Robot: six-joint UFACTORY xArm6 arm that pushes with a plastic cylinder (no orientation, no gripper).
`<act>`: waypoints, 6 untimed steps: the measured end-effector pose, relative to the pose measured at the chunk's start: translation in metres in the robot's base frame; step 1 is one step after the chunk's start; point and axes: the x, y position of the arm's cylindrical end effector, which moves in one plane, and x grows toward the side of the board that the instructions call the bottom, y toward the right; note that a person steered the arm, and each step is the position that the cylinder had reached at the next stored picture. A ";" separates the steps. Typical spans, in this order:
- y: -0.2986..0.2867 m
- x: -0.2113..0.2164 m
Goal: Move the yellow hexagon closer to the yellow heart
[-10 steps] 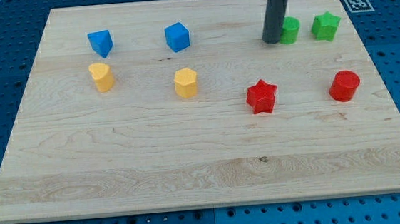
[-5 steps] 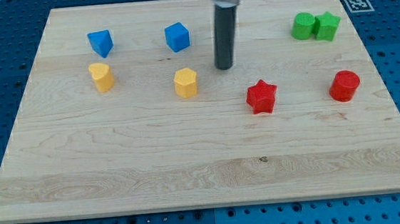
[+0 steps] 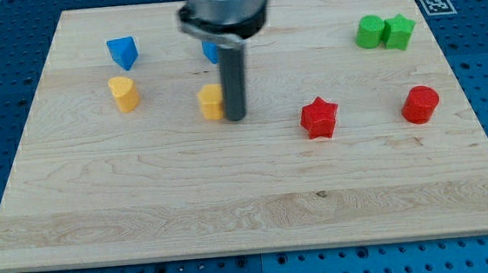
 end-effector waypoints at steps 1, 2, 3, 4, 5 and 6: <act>-0.056 0.000; -0.045 0.003; -0.018 0.000; -0.007 -0.017; -0.015 -0.031; -0.048 -0.031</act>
